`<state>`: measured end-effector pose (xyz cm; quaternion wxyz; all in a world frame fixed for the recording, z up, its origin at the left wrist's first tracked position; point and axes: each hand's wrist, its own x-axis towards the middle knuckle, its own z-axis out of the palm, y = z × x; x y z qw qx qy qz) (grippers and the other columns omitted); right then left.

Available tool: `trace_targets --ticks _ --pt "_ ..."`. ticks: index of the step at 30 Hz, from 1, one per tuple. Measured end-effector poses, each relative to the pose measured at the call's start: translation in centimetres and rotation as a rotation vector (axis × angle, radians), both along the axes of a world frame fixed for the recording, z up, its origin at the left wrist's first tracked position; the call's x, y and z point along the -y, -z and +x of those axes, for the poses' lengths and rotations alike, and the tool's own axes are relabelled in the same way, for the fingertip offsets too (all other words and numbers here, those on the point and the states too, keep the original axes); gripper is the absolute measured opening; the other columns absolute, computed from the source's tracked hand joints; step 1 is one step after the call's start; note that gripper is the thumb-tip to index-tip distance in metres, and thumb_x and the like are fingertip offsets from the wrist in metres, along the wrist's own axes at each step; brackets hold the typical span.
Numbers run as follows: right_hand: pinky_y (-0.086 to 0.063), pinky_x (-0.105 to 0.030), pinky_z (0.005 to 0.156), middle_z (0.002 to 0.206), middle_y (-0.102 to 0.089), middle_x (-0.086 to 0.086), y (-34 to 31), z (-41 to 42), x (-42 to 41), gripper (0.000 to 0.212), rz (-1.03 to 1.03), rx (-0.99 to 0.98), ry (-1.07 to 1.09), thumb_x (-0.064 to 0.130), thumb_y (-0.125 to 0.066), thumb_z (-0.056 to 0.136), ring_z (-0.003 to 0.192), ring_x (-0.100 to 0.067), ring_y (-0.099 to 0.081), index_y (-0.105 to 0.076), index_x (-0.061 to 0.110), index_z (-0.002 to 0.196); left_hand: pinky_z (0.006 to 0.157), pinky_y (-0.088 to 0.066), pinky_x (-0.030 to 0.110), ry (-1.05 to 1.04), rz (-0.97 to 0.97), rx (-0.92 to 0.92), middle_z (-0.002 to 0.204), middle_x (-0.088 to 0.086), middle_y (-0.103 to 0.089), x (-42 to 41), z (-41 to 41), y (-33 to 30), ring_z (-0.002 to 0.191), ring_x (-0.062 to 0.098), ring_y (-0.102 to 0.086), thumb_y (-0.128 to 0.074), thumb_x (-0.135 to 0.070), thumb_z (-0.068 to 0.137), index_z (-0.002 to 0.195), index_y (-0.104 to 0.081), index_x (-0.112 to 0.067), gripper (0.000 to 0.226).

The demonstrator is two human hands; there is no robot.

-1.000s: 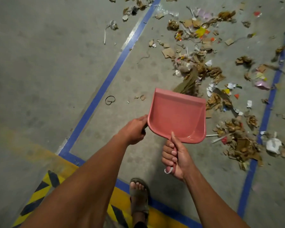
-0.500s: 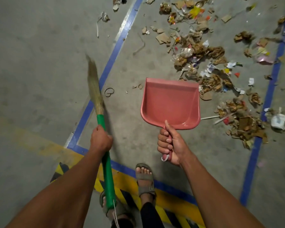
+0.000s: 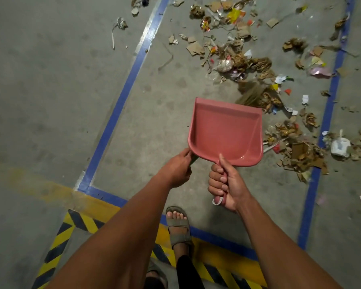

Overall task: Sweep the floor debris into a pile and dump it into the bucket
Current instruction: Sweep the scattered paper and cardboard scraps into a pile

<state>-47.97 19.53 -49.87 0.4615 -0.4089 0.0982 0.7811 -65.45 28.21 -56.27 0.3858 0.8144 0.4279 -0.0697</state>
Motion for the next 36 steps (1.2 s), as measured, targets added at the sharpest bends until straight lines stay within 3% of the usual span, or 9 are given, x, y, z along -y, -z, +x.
trace_targets --ticks 4,8,12,16,23,27,31,36 --pt "-0.019 -0.018 0.031 0.045 -0.029 0.008 -1.0 2.1 1.3 0.048 -0.013 0.020 0.042 0.048 -0.052 0.105 0.030 -0.003 -0.027 -0.042 0.019 0.068 0.092 -0.056 0.040 -0.109 0.074 -0.024 0.163 0.005 -0.027 1.0 -1.4 -1.0 0.113 0.030 -0.062 -0.058 -0.006 0.094 0.164 -0.016 -0.013 0.082" --pt "-0.015 -0.019 0.034 0.047 -0.029 0.008 -0.8 2.6 3.3 0.047 -0.032 0.042 0.034 0.049 -0.056 0.104 0.032 -0.003 -0.025 -0.042 0.020 0.070 0.094 -0.055 0.043 -0.271 0.088 -0.158 0.162 0.009 -0.024 2.4 -3.8 -0.7 0.110 0.032 -0.062 -0.060 -0.010 0.095 0.163 -0.016 -0.007 0.081" --pt "-0.014 -0.020 0.035 0.047 -0.028 0.008 -0.1 2.7 5.6 0.046 -0.075 0.039 0.064 0.049 -0.057 0.102 0.032 -0.003 -0.024 -0.043 0.020 0.069 0.092 -0.058 0.044 -0.406 -0.037 -0.359 0.158 0.014 -0.025 3.8 -3.3 0.4 0.101 0.029 -0.064 -0.062 -0.013 0.097 0.160 -0.014 -0.002 0.080" --pt "-0.016 -0.019 0.033 0.047 -0.027 0.008 0.9 3.2 7.8 0.046 -0.119 0.049 0.121 0.049 -0.059 0.102 0.032 -0.003 -0.024 -0.043 0.020 0.069 0.102 -0.053 0.044 -0.308 -0.215 -0.478 0.146 0.019 -0.037 5.3 1.4 0.8 0.117 0.036 -0.059 -0.064 -0.015 0.097 0.157 -0.019 0.004 0.077" --pt "-0.022 -0.020 0.029 0.046 -0.028 0.008 0.8 5.3 8.2 0.048 -0.134 0.089 0.203 0.049 -0.056 0.103 0.031 -0.003 -0.024 -0.043 0.020 0.068 0.099 -0.050 0.043 -0.047 -0.234 -0.200 0.142 0.022 -0.051 2.6 8.1 1.5 0.122 0.043 -0.057 -0.061 -0.013 0.087 0.145 -0.039 -0.001 0.064" --pt "-0.020 -0.020 0.029 0.046 -0.028 0.008 -0.4 5.5 6.2 0.048 -0.109 0.093 0.219 0.049 -0.053 0.105 0.031 -0.003 -0.023 -0.041 0.020 0.068 0.103 -0.048 0.043 -0.010 -0.129 -0.028 0.151 0.016 -0.044 0.0 7.1 -0.4 0.129 0.039 -0.052 -0.059 -0.012 0.087 0.156 -0.030 -0.007 0.075" --pt "-0.015 -0.021 0.032 0.046 -0.028 0.008 -1.7 4.0 3.6 0.047 -0.077 0.076 0.171 0.049 -0.056 0.103 0.031 -0.004 -0.023 -0.042 0.020 0.069 0.104 -0.048 0.040 -0.137 -0.015 -0.012 0.159 0.008 -0.035 -2.0 2.8 -2.8 0.127 0.031 -0.053 -0.058 -0.017 0.094 0.162 -0.021 -0.014 0.077" --pt "-0.016 -0.020 0.033 0.047 -0.027 0.007 -3.6 0.1 -1.0 0.046 -0.027 0.046 0.052 0.049 -0.058 0.101 0.031 -0.003 -0.024 -0.042 0.020 0.070 0.103 -0.051 0.041 -0.451 0.066 -0.114 0.153 0.009 -0.039 -5.0 -5.6 -5.2 0.121 0.027 -0.056 -0.060 -0.020 0.097 0.163 -0.020 -0.013 0.078"
